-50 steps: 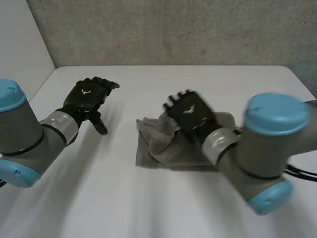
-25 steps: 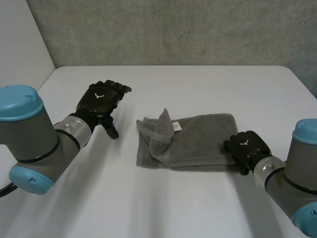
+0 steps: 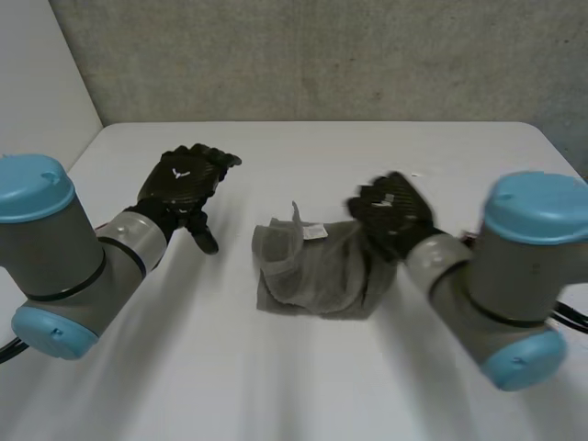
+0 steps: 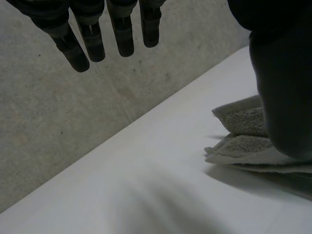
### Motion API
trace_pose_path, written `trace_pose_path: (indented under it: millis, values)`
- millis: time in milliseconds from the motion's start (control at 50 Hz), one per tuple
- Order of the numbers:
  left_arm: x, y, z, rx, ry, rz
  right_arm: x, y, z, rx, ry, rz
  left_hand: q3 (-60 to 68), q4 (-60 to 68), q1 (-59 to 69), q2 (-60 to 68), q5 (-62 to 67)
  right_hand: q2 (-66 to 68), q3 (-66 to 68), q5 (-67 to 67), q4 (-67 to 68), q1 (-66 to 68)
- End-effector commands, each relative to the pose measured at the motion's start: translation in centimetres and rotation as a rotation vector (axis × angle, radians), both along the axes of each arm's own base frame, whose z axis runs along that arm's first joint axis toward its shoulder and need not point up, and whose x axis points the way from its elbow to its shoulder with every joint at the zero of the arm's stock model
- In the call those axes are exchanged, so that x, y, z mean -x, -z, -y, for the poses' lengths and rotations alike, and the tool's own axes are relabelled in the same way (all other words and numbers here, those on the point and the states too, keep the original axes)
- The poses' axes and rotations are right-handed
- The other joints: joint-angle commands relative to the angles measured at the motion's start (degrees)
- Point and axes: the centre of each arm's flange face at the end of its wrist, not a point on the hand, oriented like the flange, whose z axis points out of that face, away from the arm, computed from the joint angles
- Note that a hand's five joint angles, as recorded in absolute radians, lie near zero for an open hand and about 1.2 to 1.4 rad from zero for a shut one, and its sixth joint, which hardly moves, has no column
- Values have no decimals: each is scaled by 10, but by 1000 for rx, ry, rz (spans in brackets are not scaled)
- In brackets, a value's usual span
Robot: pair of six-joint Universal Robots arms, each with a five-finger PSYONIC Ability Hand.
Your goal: Fold the towel.
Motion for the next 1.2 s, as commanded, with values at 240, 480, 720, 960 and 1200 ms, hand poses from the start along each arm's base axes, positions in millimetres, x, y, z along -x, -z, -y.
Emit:
trace_pose_path:
  millis: [240, 480, 720, 960, 1200]
  values:
    - [-3, -42, 4, 66, -67, -128, -107, 53, -75, 61, -415, -124, -39, -51, -52, -49, -126, 45, 38, 43, 33, 79]
    - [13, -54, 5, 83, -32, -181, -58, -4, -43, -143, -201, 178, -37, -50, -51, -47, -125, -655, -662, -657, -667, -621]
    - [52, -2, -9, -113, -9, -229, -7, -2, -2, -324, 73, 274, -30, -43, -44, -40, -118, -655, -662, -657, -667, -621]
    - [77, 58, -21, -213, 0, -115, -21, 41, 14, -444, 100, 291, -32, -45, -46, -42, -119, -655, -662, -657, -667, -621]
    - [72, 80, -27, -219, 9, 31, -29, 57, 22, -460, 102, 283, -29, -41, -42, -38, -116, -655, -662, -657, -667, -621]
